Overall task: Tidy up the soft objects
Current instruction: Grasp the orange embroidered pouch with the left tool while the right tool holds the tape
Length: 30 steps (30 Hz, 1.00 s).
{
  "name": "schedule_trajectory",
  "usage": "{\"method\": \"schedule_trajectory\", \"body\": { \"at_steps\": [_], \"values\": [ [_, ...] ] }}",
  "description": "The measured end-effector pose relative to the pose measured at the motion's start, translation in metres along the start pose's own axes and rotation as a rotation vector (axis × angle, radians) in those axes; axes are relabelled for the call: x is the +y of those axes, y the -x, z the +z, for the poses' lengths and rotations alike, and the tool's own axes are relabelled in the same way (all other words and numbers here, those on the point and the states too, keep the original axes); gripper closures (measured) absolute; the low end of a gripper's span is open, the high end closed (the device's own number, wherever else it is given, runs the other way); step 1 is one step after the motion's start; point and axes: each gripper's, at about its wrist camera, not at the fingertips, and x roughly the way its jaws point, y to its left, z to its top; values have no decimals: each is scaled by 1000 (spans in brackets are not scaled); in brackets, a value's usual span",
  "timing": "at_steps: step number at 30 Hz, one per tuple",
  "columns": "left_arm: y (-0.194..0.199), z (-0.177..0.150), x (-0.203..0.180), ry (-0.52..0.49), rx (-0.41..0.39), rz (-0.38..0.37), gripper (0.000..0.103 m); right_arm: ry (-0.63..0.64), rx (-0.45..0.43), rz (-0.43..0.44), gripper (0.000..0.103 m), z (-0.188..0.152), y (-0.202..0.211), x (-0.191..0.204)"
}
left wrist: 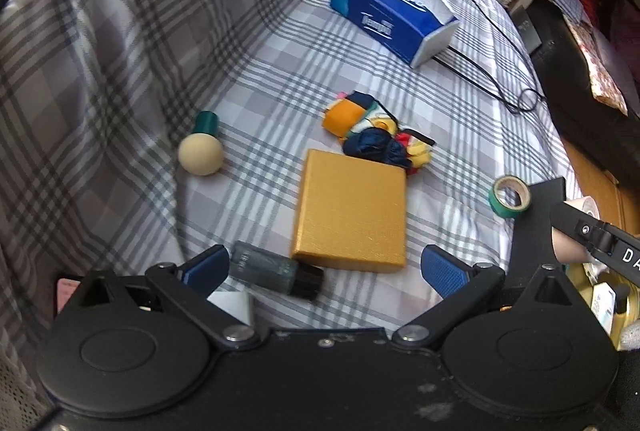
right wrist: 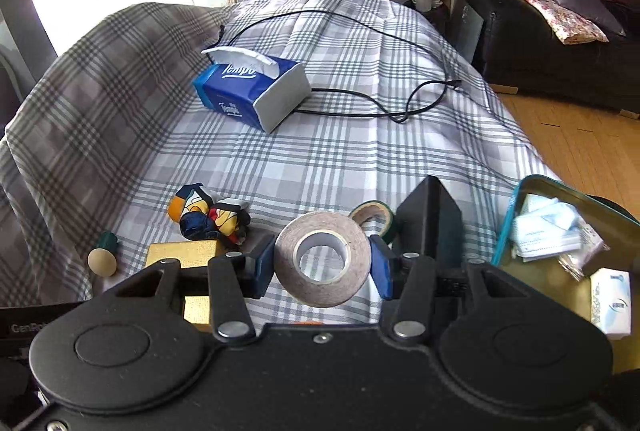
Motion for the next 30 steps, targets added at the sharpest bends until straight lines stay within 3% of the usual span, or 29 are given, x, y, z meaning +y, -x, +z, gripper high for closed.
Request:
{"method": "schedule_trajectory", "body": {
  "at_steps": [10, 18, 26, 30],
  "values": [
    [-23, -40, -78, -218, 51, -112, 1, -116, -51, -39, 54, -24, 51, -48],
    [-54, -60, -121, -329, 85, -71, 1, -149, -41, -62, 54, -46, 68, -70],
    [-89, -62, -139, -374, 135, -7, 1, -157, -52, -77, 54, -54, 83, -80],
    [-94, -62, -136, -378, 129, -1, 8, -169, -62, -86, 54, -54, 88, -86]
  ]
}}
